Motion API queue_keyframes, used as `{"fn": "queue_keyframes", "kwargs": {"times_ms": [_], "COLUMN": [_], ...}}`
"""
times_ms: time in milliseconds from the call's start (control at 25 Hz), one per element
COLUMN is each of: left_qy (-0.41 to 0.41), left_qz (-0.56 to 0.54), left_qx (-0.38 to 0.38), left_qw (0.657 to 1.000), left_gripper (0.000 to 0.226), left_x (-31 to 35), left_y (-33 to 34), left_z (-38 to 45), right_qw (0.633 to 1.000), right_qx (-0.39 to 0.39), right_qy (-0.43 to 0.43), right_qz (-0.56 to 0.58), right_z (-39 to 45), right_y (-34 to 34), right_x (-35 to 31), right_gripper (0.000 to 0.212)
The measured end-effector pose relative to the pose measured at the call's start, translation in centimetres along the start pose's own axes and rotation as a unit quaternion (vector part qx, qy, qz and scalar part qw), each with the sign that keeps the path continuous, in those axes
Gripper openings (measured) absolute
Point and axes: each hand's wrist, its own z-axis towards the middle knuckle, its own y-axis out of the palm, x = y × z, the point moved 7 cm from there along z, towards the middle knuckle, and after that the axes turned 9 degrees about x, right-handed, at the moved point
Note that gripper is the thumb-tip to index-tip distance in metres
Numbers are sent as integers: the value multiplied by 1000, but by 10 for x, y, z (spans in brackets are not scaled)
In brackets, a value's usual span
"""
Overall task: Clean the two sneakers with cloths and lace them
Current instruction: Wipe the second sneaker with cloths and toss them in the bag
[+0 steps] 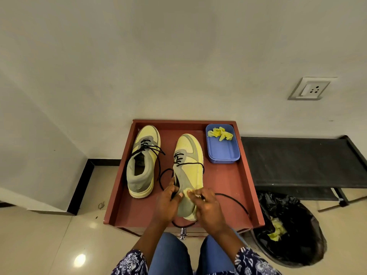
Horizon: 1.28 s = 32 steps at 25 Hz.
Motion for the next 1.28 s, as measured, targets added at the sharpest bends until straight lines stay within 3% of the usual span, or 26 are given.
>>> {"fn": "queue_keyframes", "kwargs": {"times_ms": [80, 240, 480, 760, 1080, 1280], "left_qy": [-6, -3, 16, 12, -78, -60], "left_qz": [-15, -24, 8, 39, 84, 174], "left_qx": [-11, -15, -20, 36, 127, 134], "left_qw": [1000, 1000, 1000, 999, 985, 974], "left_gripper": [11, 17, 18, 5, 28, 30], "left_x": [-5, -3, -1, 9, 35, 47], "left_y": [0, -2, 0, -3, -9, -1], "left_z": [1, 1, 1, -2, 10, 7], "right_qw": [999, 990, 982, 975, 962, 946], "right_qx": [27, 68, 50, 96, 119, 145], "right_qy": [34, 101, 175, 179, 201, 239], "right_qz": [21, 72, 50, 92, 140, 164], "right_z": [17, 53, 85, 43, 1, -19], "right_y": [1, 4, 14, 8, 2, 9], "right_x": [6, 26, 38, 25, 16, 17], "right_gripper": [30, 35, 36, 42, 39, 32]}}
